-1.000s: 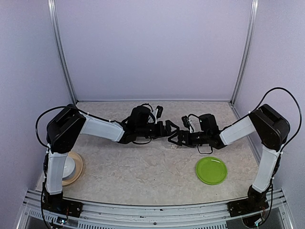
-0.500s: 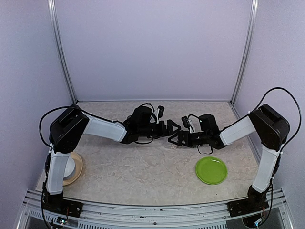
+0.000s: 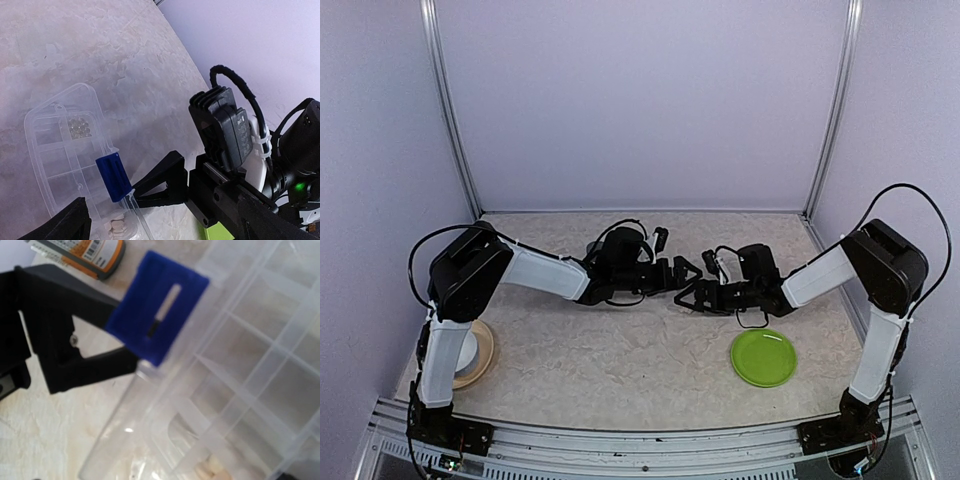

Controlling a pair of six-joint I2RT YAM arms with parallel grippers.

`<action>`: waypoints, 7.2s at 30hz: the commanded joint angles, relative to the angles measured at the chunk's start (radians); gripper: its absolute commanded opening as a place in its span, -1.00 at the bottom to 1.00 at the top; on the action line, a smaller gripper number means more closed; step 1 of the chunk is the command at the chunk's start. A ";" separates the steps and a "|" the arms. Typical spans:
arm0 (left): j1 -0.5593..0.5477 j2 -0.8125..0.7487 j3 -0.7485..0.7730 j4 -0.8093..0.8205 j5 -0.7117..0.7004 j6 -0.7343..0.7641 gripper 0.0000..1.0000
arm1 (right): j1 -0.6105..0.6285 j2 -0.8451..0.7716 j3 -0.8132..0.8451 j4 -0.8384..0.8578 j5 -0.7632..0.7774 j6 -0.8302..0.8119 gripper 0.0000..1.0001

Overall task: Sort the pills into containers
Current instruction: Close the lid of the pill container.

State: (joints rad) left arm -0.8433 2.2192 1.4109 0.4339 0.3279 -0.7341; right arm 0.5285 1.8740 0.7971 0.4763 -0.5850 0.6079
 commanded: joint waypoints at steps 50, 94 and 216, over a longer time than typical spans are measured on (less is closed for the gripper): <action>-0.064 -0.010 -0.006 -0.027 0.012 0.038 0.98 | -0.128 -0.132 -0.222 0.217 -0.045 0.246 1.00; -0.097 0.076 0.073 -0.052 0.040 0.010 0.98 | -0.149 -0.021 -0.208 0.358 -0.056 0.372 0.96; -0.106 0.092 0.071 -0.093 0.005 0.032 0.98 | -0.156 -0.014 0.088 -0.119 -0.163 0.025 0.14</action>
State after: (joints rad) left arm -0.9436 2.3203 1.5005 0.4103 0.3359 -0.7128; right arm 0.3660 1.8942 0.8883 0.3794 -0.7475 0.6506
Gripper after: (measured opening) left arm 0.988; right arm 0.557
